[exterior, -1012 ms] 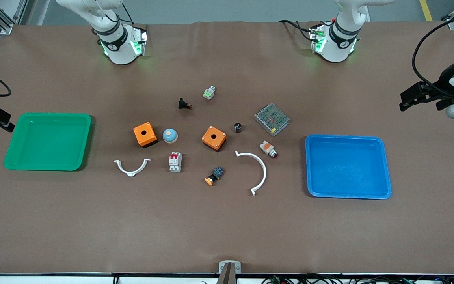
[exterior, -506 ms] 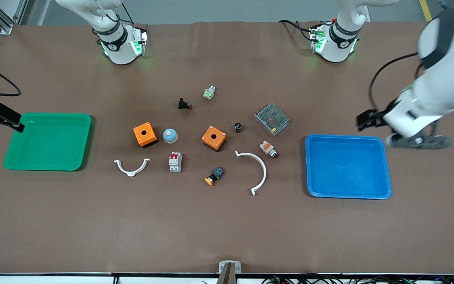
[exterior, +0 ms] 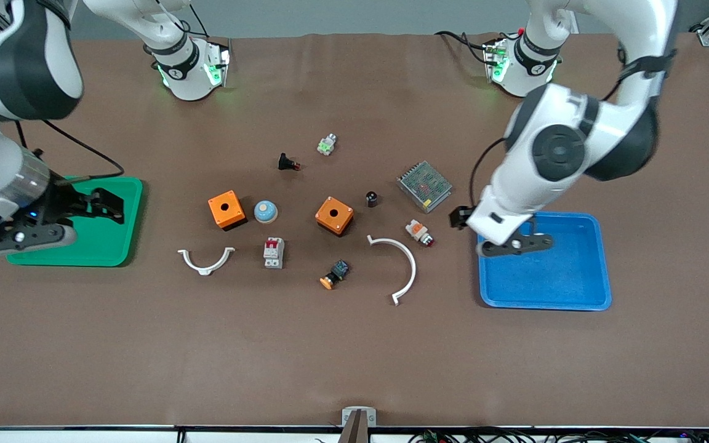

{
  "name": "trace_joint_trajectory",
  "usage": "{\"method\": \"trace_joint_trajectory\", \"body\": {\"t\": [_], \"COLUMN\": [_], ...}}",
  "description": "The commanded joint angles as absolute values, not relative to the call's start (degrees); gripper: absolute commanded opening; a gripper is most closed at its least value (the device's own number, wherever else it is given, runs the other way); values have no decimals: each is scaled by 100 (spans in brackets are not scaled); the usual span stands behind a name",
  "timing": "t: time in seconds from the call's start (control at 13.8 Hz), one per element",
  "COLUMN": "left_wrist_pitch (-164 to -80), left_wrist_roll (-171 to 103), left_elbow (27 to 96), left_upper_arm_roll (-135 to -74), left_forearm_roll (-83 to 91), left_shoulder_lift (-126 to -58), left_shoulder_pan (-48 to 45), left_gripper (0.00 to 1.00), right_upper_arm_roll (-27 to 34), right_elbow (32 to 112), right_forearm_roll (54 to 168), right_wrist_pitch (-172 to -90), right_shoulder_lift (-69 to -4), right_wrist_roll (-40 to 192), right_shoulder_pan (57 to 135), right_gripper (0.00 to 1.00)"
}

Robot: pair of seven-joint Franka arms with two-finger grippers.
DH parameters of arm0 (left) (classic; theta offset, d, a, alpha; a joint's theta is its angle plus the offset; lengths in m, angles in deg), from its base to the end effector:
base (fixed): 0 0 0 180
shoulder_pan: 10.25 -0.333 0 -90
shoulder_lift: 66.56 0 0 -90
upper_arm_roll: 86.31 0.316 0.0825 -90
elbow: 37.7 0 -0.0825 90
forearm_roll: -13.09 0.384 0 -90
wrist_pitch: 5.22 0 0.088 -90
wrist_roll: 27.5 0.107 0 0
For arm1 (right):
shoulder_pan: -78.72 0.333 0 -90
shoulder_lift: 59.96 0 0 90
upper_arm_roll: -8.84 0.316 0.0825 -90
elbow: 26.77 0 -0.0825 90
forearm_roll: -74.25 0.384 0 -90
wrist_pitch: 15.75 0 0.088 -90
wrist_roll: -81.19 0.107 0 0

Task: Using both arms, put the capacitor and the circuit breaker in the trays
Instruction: 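Grasp the breaker with the right gripper while the left gripper grasps the capacitor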

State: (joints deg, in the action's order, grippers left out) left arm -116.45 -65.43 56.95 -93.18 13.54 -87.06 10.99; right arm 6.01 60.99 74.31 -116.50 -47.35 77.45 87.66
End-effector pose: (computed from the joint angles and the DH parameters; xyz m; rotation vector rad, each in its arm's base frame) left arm 0.5780 -0.2994 0.4003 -3.1209 -0.2729 0.1163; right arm 0.6268 0.0701 0.5291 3.1203 0.2705 0.0111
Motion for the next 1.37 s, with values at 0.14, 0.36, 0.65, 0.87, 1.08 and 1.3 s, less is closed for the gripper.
{"method": "trace_joint_trajectory", "body": {"t": [0.14,0.36,0.65,0.87,1.08,1.3], "left_wrist_pitch": [-12500,-13026,-13731,-13776,-13819,-14047], "left_wrist_roll": [-8108,-9180,-10026,-10386,-10572,-10879], "left_elbow": [6231,6231,6231,6231,6231,6231], "left_upper_arm_roll": [-9290,-9290,-9281,-9281,-9290,-9281], "left_forearm_roll": [1274,1274,1282,1282,1274,1282], "left_shoulder_lift": [-9142,-9582,-10039,-10207,-10304,-10444], "left_shoulder_pan": [1838,2295,2666,2868,2965,3097], "left_gripper": [100,96,84,77,70,65], "right_upper_arm_roll": [550,559,568,568,576,576], "right_elbow": [6060,6060,6086,6383,6770,6974], "right_forearm_roll": [7425,7451,7539,7548,7915,8137], "right_wrist_pitch": [-12051,-12191,-12420,-13050,-13895,-14476], "right_shoulder_lift": [-4204,-3888,-3466,-3184,-2920,-2692], "right_wrist_roll": [7741,7855,9048,10015,10264,10255], "right_shoulder_pan": [9391,9769,10156,10578,10755,10772], "right_gripper": [100,100,100,100,100,100]}}
